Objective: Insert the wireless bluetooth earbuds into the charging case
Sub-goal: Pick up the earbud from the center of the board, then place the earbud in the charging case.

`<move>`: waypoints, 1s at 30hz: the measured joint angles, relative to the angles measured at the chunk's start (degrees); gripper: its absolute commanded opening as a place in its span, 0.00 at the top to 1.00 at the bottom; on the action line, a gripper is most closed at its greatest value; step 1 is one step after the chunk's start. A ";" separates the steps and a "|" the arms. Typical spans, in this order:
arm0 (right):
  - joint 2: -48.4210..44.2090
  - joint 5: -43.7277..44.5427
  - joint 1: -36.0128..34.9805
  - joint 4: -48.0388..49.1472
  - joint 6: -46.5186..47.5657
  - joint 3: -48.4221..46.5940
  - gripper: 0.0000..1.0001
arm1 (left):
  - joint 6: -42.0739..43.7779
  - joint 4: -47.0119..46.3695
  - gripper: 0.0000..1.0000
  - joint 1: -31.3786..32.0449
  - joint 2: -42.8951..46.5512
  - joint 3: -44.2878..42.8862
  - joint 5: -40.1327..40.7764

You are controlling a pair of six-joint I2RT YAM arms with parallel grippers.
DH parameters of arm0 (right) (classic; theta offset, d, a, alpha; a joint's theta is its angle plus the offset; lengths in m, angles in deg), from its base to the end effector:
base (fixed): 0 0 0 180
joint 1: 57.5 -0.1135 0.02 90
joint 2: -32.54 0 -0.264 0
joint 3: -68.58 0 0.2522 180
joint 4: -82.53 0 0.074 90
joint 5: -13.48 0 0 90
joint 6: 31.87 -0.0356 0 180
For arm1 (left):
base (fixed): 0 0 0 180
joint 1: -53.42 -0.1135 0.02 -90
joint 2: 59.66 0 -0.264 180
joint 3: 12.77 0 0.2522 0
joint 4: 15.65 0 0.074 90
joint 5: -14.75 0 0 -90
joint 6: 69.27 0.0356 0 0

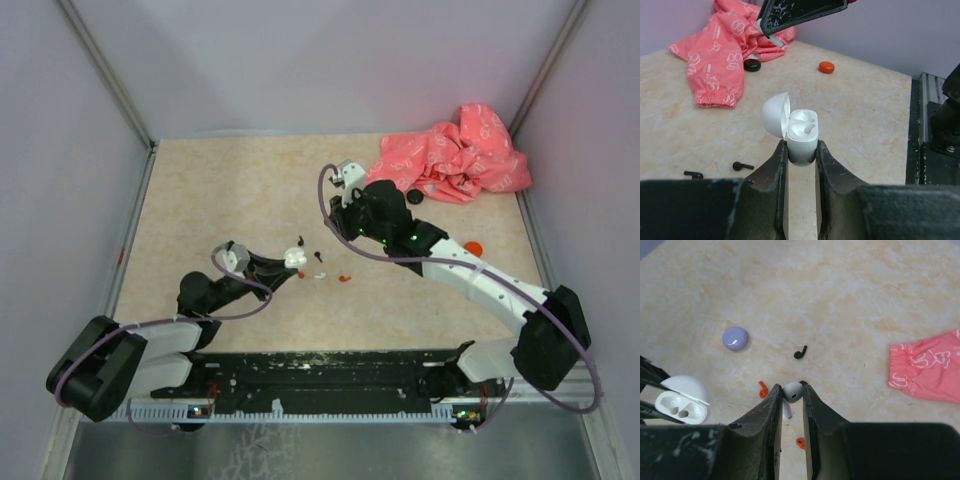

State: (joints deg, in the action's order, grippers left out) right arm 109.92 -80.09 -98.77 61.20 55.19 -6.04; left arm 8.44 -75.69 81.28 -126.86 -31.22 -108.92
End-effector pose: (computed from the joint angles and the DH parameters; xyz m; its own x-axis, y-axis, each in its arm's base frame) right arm 0.2347 0.2089 0.3143 -0.3423 -0.2323 -0.9104 -0.6844 0.7255 0.0722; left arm 0.1549 -0.1042 0.1875 -0.0160 -0.1919 -0.9813 0.8865 0.4512 -0.1027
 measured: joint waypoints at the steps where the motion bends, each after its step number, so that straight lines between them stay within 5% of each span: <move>1: -1.55 -0.61 -0.52 1.36 0.26 0.98 0.89 | -0.13 -0.70 0.99 0.00 -0.22 -0.46 -0.74; 17: -15.65 -10.95 -6.99 25.27 1.11 15.63 0.89 | -2.08 -3.02 0.99 0.00 1.14 -6.71 -8.46; 30: -16.41 -19.19 -8.22 37.03 -2.14 18.12 0.90 | -7.93 -7.80 0.99 0.00 1.62 -7.74 -10.58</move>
State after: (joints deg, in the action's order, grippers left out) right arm 93.51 -99.28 -106.99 98.22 53.05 12.08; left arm 0.50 -83.49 81.28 -125.25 -38.96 -119.49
